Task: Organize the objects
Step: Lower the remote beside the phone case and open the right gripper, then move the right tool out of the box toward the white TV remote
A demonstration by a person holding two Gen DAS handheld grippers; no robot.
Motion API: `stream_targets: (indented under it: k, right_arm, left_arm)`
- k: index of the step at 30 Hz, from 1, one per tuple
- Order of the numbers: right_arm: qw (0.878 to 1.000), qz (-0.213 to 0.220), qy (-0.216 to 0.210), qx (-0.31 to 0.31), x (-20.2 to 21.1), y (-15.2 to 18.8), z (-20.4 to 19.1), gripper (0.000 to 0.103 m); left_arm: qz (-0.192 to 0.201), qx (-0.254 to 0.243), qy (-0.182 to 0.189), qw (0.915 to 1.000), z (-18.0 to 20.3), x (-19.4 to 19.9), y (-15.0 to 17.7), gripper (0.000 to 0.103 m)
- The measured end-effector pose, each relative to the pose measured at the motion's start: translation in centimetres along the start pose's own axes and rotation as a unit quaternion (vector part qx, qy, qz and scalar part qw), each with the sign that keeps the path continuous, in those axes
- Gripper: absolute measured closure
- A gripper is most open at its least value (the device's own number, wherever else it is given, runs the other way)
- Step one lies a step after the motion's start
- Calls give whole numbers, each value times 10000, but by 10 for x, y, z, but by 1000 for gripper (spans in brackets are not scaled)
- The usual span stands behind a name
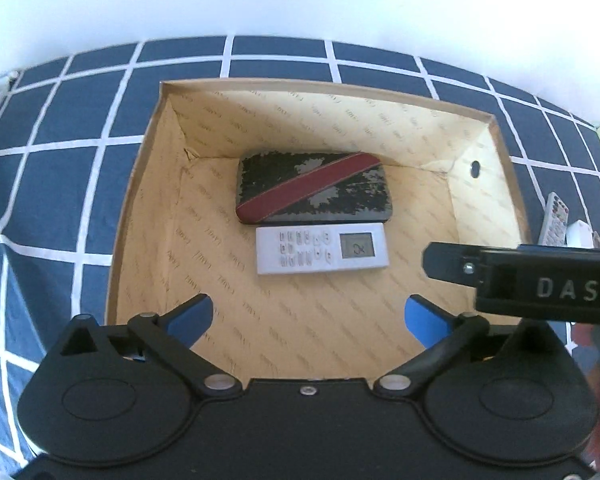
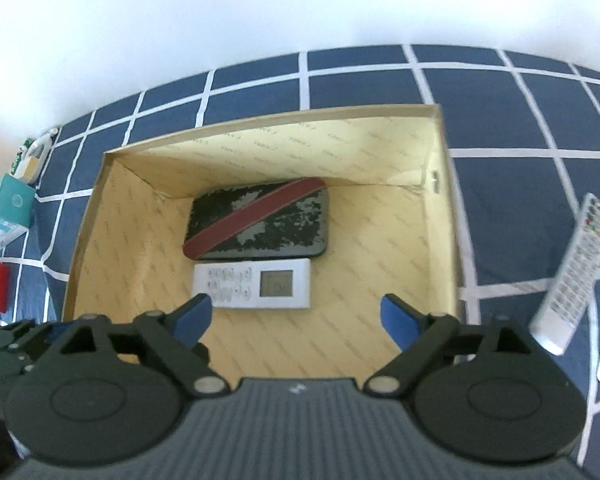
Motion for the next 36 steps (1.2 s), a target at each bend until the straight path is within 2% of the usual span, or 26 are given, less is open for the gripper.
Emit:
stream_targets:
  k: [5, 13, 25, 36]
  right_arm:
    - [9999, 166, 29, -21, 31, 14, 13, 0]
    - [9992, 370, 100, -67, 76, 36, 50, 0]
    - [9993, 285, 64, 215, 121, 49, 148, 0]
    - [9973, 108, -14, 723, 147, 41, 235, 0]
  left_arm:
    - [51, -27, -55, 10000, 15, 20, 16, 0]
    - [172, -145, -135, 9997, 63, 43, 42, 0]
    - [177, 169, -497, 9985, 158, 49, 68, 0]
    - [122, 631, -684, 9956, 233, 40, 81, 0]
Point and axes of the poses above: each gripper's, at about its wrist camera, not at the fingertips, and x roughly against the way its jaws point, z to its right, y to its underside, the point moved 3 cm from there along -x, roughly the way its jaws point, and after that the axes turned 5 degrees about -y, right-handed, at the moved point
